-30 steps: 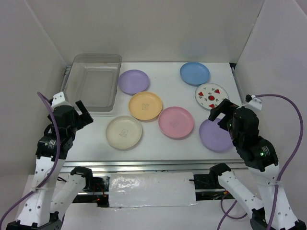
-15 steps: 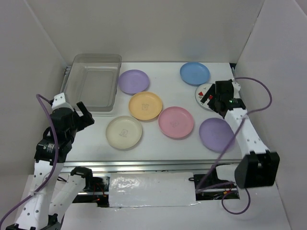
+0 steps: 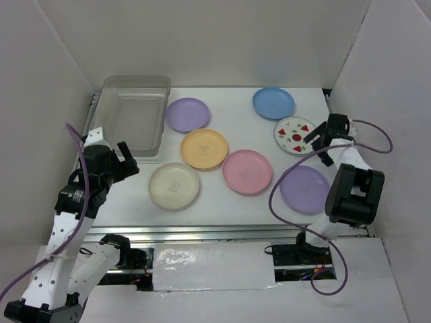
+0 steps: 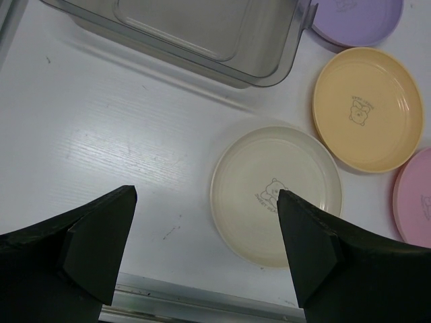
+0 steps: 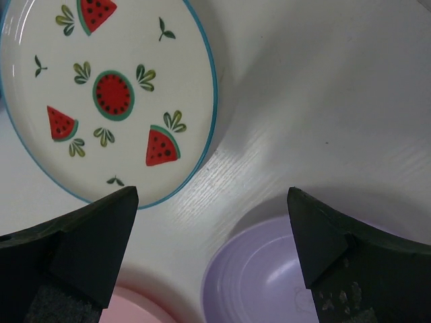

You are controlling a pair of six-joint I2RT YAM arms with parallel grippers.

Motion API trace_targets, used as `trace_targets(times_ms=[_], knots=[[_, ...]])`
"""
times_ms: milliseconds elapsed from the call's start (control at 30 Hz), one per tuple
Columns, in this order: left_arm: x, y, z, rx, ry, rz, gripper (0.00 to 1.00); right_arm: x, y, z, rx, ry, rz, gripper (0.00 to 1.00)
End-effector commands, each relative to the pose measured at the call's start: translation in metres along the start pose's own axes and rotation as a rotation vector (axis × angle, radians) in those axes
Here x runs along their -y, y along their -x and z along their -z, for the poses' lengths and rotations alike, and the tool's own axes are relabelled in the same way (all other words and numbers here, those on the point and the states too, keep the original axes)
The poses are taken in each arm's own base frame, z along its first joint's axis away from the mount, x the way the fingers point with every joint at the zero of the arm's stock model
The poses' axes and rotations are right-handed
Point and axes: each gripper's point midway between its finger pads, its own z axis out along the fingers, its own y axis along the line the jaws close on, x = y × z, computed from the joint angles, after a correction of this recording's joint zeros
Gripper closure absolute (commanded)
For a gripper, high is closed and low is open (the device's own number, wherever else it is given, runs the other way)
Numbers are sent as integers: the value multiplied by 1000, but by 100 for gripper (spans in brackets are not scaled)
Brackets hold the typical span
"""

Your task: Place the plates into the plastic bin on the countertop

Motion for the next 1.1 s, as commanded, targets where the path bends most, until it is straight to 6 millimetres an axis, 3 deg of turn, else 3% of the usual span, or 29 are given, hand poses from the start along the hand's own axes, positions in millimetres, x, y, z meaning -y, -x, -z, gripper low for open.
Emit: trace_targets(times_ms=[0, 167, 400, 567, 600, 667, 867, 933, 1000, 1067], knots=[[10, 12, 3, 45, -50, -16, 1, -17, 27, -11, 51, 99, -25, 0], [13, 11, 2, 37, -70, -23, 1, -18, 29, -38, 24, 61, -10, 1], [14, 11, 2, 39, -76, -26, 1, -17, 36, -57, 3, 38, -8, 6], [13, 11, 2, 34, -69, -25, 1, -12, 26, -72, -77, -10, 8, 14], [13, 11, 2, 37, -70, -26, 1, -14, 23, -75, -109, -15, 17, 21], [13, 11, 2, 36, -71, -24, 1, -17, 29, -76, -112, -19, 13, 22], [13, 10, 0, 28, -68, -27, 1, -11, 18, -79, -182, -68, 16, 26], [14, 9, 0, 28, -69, -27, 1, -8, 18, -78, -177, -87, 21, 31], [13, 10, 0, 30, -67, -26, 1, -4, 12, -79, -197, -99, 29, 43], [14, 10, 0, 29, -68, -26, 1, -1, 10, -79, -205, -116, 35, 46]])
